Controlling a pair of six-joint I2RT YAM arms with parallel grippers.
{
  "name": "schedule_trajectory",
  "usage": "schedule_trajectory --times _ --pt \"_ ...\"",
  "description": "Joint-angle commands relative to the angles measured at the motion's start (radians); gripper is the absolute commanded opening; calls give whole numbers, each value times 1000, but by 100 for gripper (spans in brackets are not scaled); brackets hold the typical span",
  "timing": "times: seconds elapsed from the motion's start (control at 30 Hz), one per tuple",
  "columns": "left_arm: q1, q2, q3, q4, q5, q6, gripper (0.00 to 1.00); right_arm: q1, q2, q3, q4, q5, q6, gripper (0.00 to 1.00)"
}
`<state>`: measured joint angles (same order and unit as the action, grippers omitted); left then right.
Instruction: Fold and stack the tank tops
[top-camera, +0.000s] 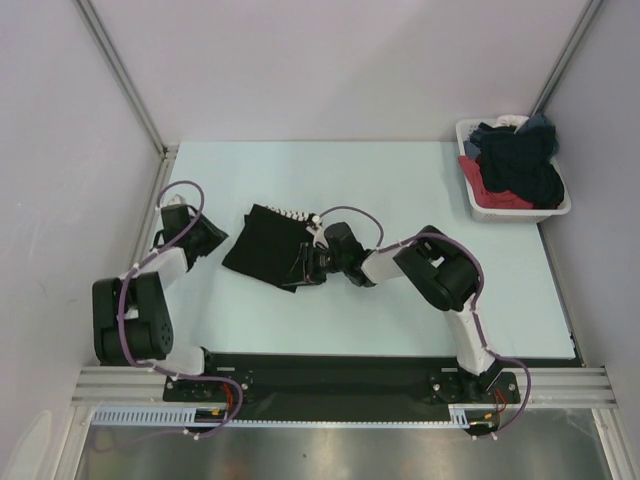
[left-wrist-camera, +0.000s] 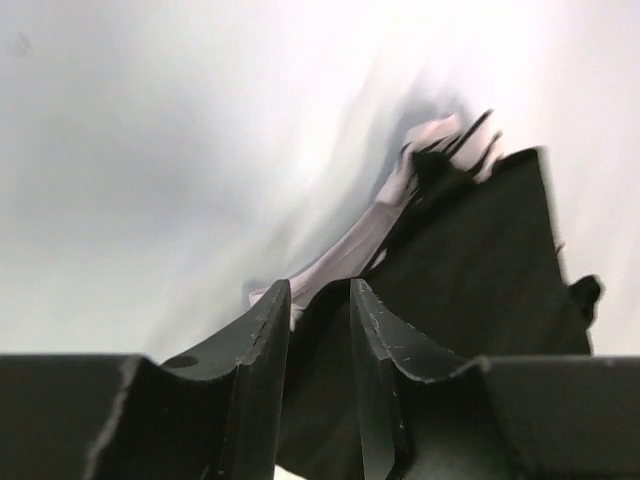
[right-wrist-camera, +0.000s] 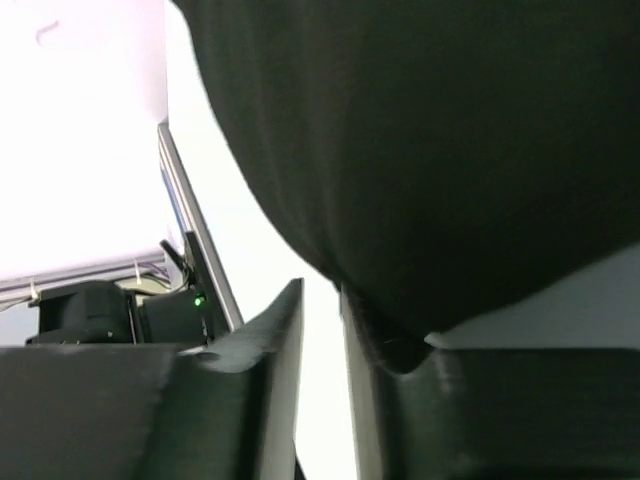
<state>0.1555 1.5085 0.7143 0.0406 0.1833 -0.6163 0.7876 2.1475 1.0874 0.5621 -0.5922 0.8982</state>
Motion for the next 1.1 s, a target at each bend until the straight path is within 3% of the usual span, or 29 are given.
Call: schedule_trajectory --times 0.0,0.03,0.13,0.23,0.3,0.33,0.53,0.6,0.67,0.77,0.93,1.07 --pt "-1 -117 -9 -7 -56 44 36 -10 -109 -6 -57 34 -80 35" --pt "-4 -163 -18 -5 -59 44 37 -7 -129 -6 -76 43 -97 46" --pt "-31 -261 -55 1 -83 44 45 -13 -205 -11 -151 87 -156 59" --pt "-104 -358 -79 4 -109 55 59 -36 -283 -12 -224 129 -208 70" --pt "-148 -398 -81 -7 -131 69 68 -53 -330 -37 -257 160 -235 72" --pt "-224 -430 -79 -10 -160 75 74 -73 -377 -52 -264 173 -245 73" --pt "-437 -449 7 -96 -220 105 80 -139 -566 -191 -340 334 -314 74" --pt "-490 -442 30 -110 -248 133 87 -145 -658 -224 -391 437 -346 75" --pt "-562 -433 27 -70 -251 180 94 -145 -762 -285 -424 524 -375 85" --pt "-651 -371 45 -50 -257 208 93 -169 -872 -388 -435 669 -389 90" --pt "-819 -128 218 -128 -327 213 71 -249 -1095 -509 -458 770 -397 91" --pt "-899 65 336 -192 -370 191 60 -283 -1198 -563 -490 827 -392 89"
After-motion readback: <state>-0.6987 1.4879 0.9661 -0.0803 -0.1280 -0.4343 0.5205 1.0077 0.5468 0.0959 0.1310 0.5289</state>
